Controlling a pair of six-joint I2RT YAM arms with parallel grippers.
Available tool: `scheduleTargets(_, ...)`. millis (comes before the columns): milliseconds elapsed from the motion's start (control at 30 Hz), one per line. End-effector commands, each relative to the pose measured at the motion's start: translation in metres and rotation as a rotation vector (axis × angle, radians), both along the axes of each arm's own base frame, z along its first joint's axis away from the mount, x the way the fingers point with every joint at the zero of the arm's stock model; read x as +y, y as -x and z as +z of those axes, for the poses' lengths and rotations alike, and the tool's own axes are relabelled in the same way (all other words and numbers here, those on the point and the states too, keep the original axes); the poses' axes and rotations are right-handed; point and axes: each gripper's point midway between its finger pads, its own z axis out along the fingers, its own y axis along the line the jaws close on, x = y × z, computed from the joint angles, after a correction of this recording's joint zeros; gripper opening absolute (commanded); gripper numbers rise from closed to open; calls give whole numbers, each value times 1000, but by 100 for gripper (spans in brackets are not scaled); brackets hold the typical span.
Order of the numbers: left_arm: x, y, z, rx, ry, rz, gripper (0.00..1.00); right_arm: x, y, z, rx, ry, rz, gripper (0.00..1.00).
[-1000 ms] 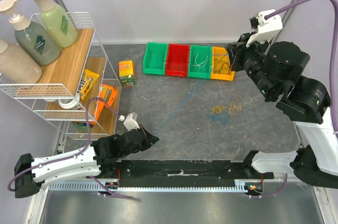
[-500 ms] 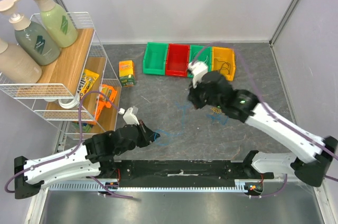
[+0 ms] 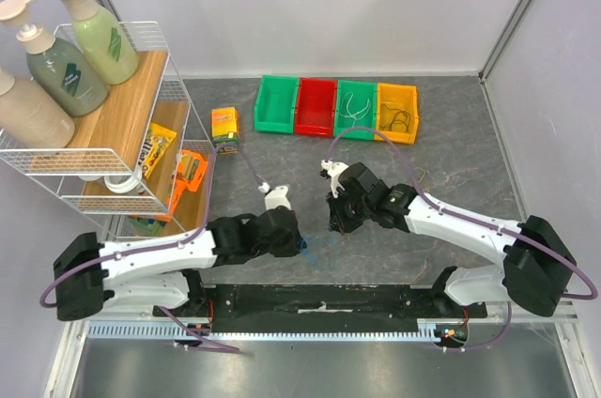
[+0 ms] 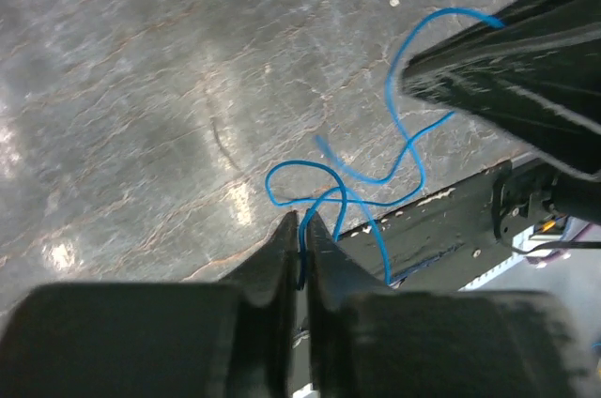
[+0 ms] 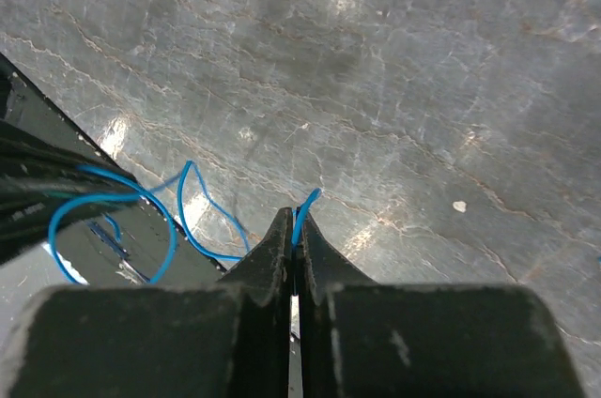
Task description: Untangle the cables
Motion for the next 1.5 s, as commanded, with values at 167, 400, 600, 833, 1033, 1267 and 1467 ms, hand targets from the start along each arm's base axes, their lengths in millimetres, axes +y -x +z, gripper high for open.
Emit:
scheduleTargets(167, -35, -6, 24, -47, 44, -109, 47, 9, 4, -3, 10, -94, -21, 14)
scheduleTargets(400, 8, 7, 17, -40, 18, -69, 50, 1, -8, 5, -51, -73, -75, 13)
scheduleTargets(600, 25, 9, 64, -168, 232, -58, 55, -31, -48, 48, -241, 113, -186, 12)
scheduleTargets(833, 41, 7, 101, -256, 282, -45, 56, -33, -63, 68, -292, 174, -193, 13)
scheduleTargets(1033, 45, 10, 96, -240, 310, -31, 56, 5, -34, 32, -135, 6, -108, 16)
scheduleTargets(1267, 47, 7, 102, -268, 310, -22, 57, 29, -3, 4, -67, -6, -23, 22)
scheduleTargets(1467, 51, 9, 102, -262, 310, -21, 57, 36, 14, -15, -68, 33, 45, 31)
